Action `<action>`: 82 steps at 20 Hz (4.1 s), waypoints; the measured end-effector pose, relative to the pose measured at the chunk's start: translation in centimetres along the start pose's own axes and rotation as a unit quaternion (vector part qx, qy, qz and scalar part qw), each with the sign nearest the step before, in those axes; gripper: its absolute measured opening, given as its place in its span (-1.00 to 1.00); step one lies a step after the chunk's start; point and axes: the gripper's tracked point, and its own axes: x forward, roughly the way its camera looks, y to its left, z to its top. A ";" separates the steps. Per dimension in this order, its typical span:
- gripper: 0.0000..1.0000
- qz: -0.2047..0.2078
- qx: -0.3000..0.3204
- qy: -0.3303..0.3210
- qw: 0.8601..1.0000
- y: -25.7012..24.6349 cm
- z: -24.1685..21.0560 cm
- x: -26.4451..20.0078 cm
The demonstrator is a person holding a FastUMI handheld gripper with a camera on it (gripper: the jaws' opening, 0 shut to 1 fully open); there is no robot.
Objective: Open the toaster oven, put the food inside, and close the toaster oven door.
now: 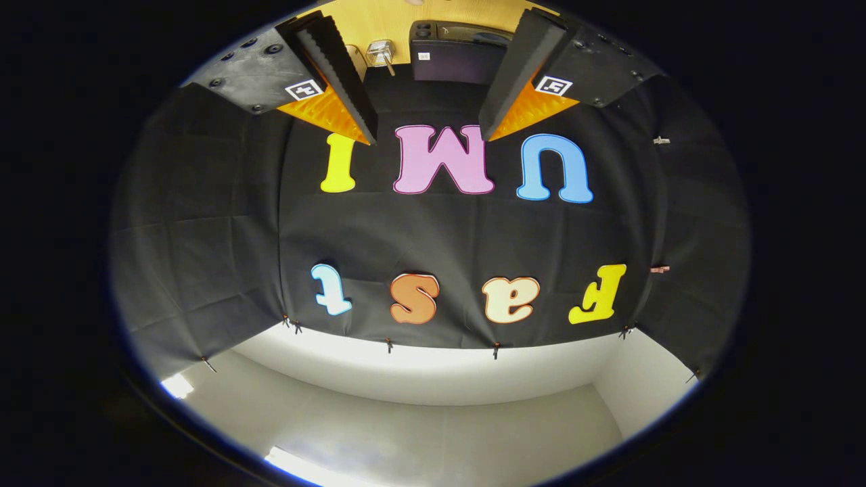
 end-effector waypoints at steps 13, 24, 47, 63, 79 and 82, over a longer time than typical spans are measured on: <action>0.94 0.004 0.002 -0.001 1.000 0.9 -0.5 1.9; 0.95 0.054 0.004 0.022 0.998 5.3 -5.6 8.4; 0.92 0.027 0.034 0.169 0.985 13.1 -36.0 11.1; 0.92 0.001 0.010 0.263 0.965 13.3 -45.2 9.4; 0.93 0.028 0.011 0.435 0.900 12.9 -50.8 -4.0; 0.96 0.037 0.021 0.494 0.869 12.7 -53.2 -7.1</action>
